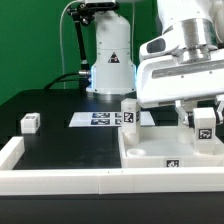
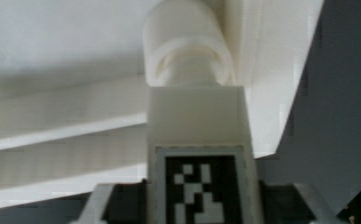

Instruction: Assemble square table

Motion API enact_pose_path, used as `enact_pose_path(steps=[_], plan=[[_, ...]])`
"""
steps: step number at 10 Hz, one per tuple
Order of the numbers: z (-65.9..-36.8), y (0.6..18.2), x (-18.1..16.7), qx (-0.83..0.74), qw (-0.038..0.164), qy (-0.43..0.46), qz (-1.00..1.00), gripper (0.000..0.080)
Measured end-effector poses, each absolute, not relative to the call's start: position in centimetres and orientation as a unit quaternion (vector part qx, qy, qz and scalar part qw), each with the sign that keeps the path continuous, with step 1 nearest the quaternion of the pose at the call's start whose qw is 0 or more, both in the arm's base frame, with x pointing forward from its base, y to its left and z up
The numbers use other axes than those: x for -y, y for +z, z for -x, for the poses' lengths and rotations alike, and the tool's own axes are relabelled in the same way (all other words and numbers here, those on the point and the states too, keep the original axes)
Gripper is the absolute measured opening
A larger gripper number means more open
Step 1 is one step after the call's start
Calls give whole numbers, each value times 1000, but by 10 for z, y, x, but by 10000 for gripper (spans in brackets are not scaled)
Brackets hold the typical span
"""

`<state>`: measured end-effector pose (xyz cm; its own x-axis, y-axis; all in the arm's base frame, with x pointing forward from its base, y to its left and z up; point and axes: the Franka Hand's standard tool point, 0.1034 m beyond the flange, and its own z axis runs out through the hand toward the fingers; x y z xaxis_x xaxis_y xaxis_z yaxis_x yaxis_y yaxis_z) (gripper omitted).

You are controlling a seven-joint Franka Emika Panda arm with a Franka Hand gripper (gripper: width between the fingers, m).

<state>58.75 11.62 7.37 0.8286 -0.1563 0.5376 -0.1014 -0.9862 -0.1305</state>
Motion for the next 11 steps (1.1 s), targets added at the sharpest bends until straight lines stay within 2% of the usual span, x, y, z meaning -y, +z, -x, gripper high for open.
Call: enact_pose_path(steps=[7, 11], plan=[[-586, 73, -116, -67, 48, -281, 956, 291], [-585, 72, -114, -70, 62, -267, 959, 291]])
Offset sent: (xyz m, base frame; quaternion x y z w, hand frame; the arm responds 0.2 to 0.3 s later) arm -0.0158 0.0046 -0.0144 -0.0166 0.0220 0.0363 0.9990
